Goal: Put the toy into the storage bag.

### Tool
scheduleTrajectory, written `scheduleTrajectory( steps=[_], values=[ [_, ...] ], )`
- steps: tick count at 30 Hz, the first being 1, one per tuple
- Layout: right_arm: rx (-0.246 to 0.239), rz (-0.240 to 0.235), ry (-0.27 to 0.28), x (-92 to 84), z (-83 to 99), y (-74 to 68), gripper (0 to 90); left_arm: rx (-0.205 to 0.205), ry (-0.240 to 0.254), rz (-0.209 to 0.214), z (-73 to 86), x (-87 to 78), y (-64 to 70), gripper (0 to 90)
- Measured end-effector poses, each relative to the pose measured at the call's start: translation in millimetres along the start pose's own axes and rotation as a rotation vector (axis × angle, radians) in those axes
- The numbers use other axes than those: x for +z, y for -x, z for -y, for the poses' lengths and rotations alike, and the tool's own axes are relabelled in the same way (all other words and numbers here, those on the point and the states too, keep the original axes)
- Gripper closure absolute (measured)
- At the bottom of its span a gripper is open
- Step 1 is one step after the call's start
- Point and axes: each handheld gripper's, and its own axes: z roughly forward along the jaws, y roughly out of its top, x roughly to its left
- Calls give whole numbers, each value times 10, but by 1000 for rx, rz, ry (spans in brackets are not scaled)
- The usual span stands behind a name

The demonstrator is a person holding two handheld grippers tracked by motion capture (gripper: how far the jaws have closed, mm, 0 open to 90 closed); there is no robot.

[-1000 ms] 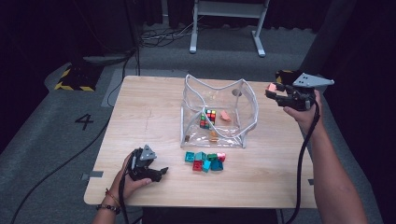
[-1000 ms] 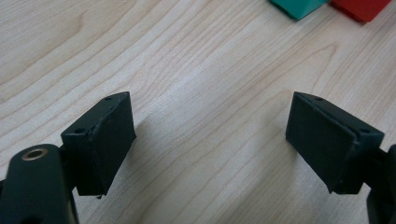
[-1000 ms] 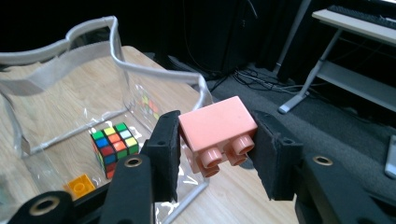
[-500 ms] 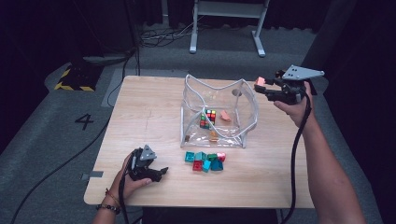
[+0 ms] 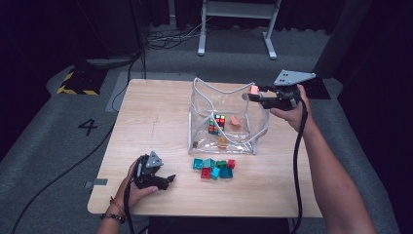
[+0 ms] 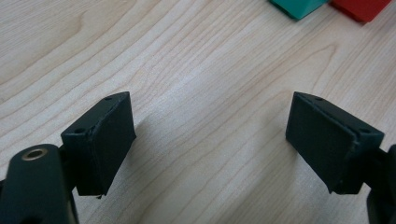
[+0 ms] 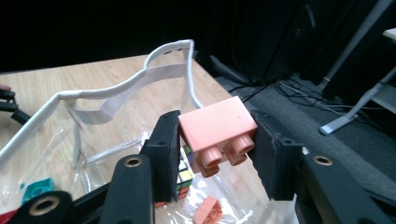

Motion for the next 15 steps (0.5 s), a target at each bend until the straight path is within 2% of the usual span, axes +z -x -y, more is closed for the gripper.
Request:
scheduleTrajectory(
  steps=[4, 10, 15],
  values=[
    [-19, -30, -26, 124, -28, -56, 550, -1, -1, 0, 0, -1, 0, 157],
    [-46, -76, -95, 331, -75, -152, 550, 2, 1, 1, 0, 1, -1, 157],
    [-65, -89, -161, 498, -103, -221, 550, 0, 1, 0, 0, 1, -1, 157]
  ],
)
